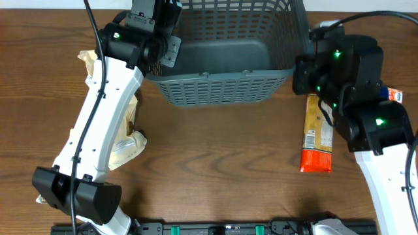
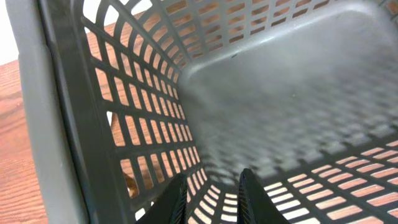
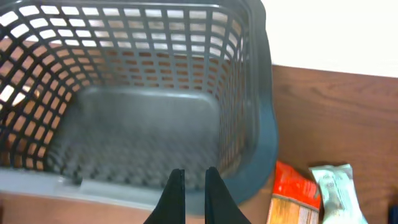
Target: Pack container
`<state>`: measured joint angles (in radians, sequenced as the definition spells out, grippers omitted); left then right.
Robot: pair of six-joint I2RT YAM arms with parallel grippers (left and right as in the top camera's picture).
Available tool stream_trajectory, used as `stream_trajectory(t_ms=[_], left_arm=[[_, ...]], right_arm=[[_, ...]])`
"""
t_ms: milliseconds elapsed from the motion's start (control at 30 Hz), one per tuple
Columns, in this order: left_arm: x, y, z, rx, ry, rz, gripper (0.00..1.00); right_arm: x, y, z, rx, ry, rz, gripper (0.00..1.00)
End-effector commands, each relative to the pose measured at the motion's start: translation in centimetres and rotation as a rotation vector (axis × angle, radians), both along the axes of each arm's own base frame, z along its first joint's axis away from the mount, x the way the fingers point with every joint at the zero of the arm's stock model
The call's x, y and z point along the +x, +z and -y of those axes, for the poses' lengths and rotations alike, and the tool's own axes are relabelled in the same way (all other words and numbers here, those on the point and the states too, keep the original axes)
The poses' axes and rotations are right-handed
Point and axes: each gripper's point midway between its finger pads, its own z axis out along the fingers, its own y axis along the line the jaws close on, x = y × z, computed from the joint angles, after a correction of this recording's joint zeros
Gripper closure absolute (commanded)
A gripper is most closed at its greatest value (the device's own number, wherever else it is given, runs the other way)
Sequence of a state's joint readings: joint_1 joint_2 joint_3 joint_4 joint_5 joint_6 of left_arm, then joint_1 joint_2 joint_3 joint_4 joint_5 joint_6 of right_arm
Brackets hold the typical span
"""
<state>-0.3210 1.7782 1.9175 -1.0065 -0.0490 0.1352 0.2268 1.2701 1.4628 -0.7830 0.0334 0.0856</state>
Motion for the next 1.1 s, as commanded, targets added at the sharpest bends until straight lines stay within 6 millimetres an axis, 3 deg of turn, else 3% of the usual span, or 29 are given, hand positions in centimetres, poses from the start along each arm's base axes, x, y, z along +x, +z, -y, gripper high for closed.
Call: stream_trajectory(t_ms=[0,133,267,367,633,800,1067], left_arm=[[-0.4,0.5,-0.6,0.016,0.011,0.007,0.83],[-0.4,1.2,-0.6,0.012,0.013,0.032,0.83],[-0.4,3.3,-1.4,0.025,0.040,0.100,0.83],[-1.1,5.2,-1.8,0.015,0.048,0.147,0.78],[-3.3,9.0,-2.5,-0.015,0.051,0.232,0.77],[-3.7,9.6,-2.7,-0.020,0.051,0.247,0.77],[-3.7,9.6,-2.7,-0.020,0.051,0.246,0.77]], right_arm=[[1.5,-1.1,0.1,-0.038,0.014,-0.007,0.99],[3.2,-1.2,-0.3,-0.050,0.026,0.024,0.99],[4.3,-1.5,-0.6,-0.050,0.027,0.037,0.99],[4.7,-2.5,-0.6,-0.057,0.028,0.009,0.99],[4.8,-6.5,-0.7,-0.083,0.032,-0.122,0.99],[4.3,-8.0,-0.6,-0.096,0.034,-0.187,0.99],[3.4,-8.9,-0.4,-0.106,0.035,-0.239,0.99]])
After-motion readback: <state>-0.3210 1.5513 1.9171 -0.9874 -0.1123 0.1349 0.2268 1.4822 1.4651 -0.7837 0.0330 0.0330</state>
